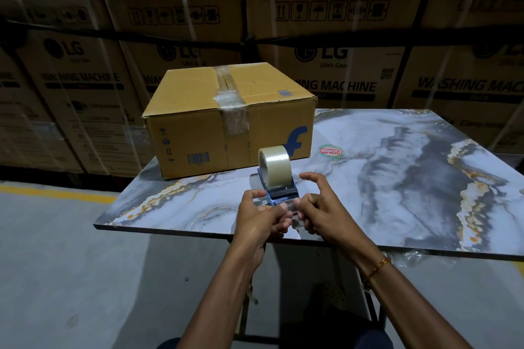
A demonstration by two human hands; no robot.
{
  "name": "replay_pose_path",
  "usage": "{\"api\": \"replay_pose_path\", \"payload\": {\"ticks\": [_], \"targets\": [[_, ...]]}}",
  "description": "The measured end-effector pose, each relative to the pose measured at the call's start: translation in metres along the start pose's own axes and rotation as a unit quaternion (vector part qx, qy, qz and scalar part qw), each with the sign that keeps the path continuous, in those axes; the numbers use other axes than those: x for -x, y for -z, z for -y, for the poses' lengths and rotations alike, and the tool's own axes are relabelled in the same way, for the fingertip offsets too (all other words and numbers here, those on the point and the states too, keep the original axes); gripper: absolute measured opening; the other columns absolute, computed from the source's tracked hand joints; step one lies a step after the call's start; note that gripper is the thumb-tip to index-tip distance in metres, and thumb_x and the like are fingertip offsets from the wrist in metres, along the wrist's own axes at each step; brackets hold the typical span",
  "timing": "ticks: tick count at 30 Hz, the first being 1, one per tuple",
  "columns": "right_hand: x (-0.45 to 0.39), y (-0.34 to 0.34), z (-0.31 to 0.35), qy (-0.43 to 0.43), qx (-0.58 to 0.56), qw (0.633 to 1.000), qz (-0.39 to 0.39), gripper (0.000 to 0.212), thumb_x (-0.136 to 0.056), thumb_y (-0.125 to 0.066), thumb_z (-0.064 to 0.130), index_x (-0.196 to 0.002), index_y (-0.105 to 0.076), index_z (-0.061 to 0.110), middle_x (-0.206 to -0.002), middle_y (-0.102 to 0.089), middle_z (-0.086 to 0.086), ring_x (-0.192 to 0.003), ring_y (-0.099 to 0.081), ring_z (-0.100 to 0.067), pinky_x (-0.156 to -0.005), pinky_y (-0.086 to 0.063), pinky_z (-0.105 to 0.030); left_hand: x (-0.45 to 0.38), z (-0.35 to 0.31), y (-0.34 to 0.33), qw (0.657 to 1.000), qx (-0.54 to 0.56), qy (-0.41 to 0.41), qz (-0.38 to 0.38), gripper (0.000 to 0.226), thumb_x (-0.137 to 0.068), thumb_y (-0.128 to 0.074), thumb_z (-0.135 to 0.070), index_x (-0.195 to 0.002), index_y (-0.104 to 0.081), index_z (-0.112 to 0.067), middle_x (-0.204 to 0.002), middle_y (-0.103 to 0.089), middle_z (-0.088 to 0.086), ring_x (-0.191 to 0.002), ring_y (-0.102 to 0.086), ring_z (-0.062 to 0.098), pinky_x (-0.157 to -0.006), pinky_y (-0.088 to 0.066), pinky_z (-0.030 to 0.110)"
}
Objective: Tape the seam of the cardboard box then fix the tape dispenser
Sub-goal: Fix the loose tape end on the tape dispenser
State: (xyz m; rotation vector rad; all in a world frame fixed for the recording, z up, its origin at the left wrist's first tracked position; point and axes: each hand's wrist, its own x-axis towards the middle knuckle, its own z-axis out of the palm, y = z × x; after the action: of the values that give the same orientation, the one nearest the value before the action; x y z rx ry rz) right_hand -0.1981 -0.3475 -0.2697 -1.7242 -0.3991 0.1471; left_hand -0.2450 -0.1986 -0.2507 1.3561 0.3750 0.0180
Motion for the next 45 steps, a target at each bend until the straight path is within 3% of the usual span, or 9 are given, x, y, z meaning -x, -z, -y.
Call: {"api": "replay_pose_path", "payload": {"ticks": [8,18,24,29,33,36,39,43,45], "targets": [[0.0,-0.002,0.002,0.002,0.005,1.0,0.005,0.048,-0.098,-0.06,0.012,-0.135,-0.038,0.033,-0.057,-0.059,0.003,-0.052,-0.051,-0.013,-0.048,-0.04,-0.027,0.001,-0.005,0.0,0.999,-0.031,-0.001,0.041,0.068,-0.08,-0.077,0.002,-0.132,-0.039,-0.022,-0.077,-0.072,0.014,-0.056,-0.063,0.017,-0.055,-0.054,0.029],[-0.001,0.004,0.002,-0.016,-0.034,0.999,-0.014,0.04,-0.097,-0.062,0.013,-0.126,-0.043,0.034,-0.058,-0.059,0.001,-0.048,-0.044,-0.014,-0.043,-0.032,-0.023,0.002,-0.003,-0.001,0.999,-0.027,0.01,0.017,0.062,-0.083,-0.065,0.006,-0.128,-0.037,-0.025,-0.082,-0.066,0.016,-0.059,-0.059,0.019,-0.061,-0.054,0.031],[0.001,0.009,-0.002,0.005,-0.044,0.991,-0.123,0.016,-0.099,-0.056,0.008,-0.113,-0.055,0.016,-0.055,-0.044,-0.004,-0.038,-0.037,-0.001,-0.038,-0.031,-0.009,0.007,-0.003,0.008,0.999,-0.015,-0.004,0.031,0.052,-0.089,-0.06,0.009,-0.128,-0.038,-0.018,-0.076,-0.061,0.015,-0.054,-0.054,0.018,-0.06,-0.047,0.034],[-0.004,0.005,-0.011,0.024,0.009,0.988,-0.15,0.014,-0.096,-0.061,0.015,-0.108,-0.063,0.023,-0.091,-0.068,0.0,-0.071,-0.066,-0.01,-0.062,-0.052,-0.024,0.013,-0.003,0.011,0.998,-0.052,-0.016,0.039,0.044,-0.09,-0.062,0.006,-0.126,-0.045,-0.013,-0.083,-0.062,0.018,-0.06,-0.058,0.019,-0.063,-0.049,0.032],[-0.008,0.002,-0.013,0.028,0.05,0.993,-0.108,0.026,-0.099,-0.056,0.013,-0.123,-0.062,0.023,-0.114,-0.07,0.003,-0.103,-0.068,-0.015,-0.087,-0.058,-0.038,0.016,-0.003,0.014,0.995,-0.1,-0.018,0.016,0.026,-0.093,-0.051,0.005,-0.116,-0.054,-0.008,-0.083,-0.063,0.018,-0.067,-0.056,0.022,-0.062,-0.049,0.03],[-0.005,-0.001,-0.011,0.045,0.09,0.992,-0.079,0.038,-0.096,-0.049,0.008,-0.122,-0.065,0.03,-0.115,-0.072,0.011,-0.102,-0.069,-0.01,-0.088,-0.057,-0.036,0.008,-0.002,0.021,0.986,-0.145,-0.048,-0.06,0.021,-0.095,-0.048,-0.003,-0.11,-0.061,-0.01,-0.084,-0.065,0.01,-0.072,-0.058,0.019,-0.067,-0.052,0.032],[-0.003,0.0,-0.01,0.047,0.114,0.989,-0.076,0.042,-0.092,-0.048,0.001,-0.114,-0.07,0.029,-0.111,-0.073,0.013,-0.093,-0.07,-0.009,-0.086,-0.055,-0.031,-0.001,-0.005,0.021,0.979,-0.18,-0.059,-0.072,0.032,-0.095,-0.054,-0.017,-0.127,-0.057,-0.02,-0.107,-0.064,0.002,-0.096,-0.061,0.019,-0.092,-0.055,0.041],[0.0,0.0,-0.009,0.048,0.096,0.992,-0.069,0.034,-0.093,-0.052,-0.003,-0.105,-0.072,0.022,-0.105,-0.076,0.006,-0.103,-0.069,-0.004,-0.085,-0.05,-0.02,-0.005,-0.014,0.006,0.965,-0.244,-0.098,-0.024,0.042,-0.091,-0.065,-0.038,-0.129,-0.054,-0.023,-0.111,-0.065,-0.001,-0.093,-0.063,0.01,-0.074,-0.055,0.029],[0.0,0.0,-0.007,0.05,0.088,0.993,-0.059,0.035,-0.092,-0.051,-0.005,-0.105,-0.071,0.02,-0.106,-0.076,0.005,-0.106,-0.069,-0.004,-0.087,-0.051,-0.019,-0.012,-0.015,0.0,0.936,-0.324,-0.127,-0.044,0.054,-0.083,-0.069,-0.05,-0.125,-0.051,-0.023,-0.108,-0.064,-0.001,-0.096,-0.064,0.02,-0.08,-0.057,0.039]]}}
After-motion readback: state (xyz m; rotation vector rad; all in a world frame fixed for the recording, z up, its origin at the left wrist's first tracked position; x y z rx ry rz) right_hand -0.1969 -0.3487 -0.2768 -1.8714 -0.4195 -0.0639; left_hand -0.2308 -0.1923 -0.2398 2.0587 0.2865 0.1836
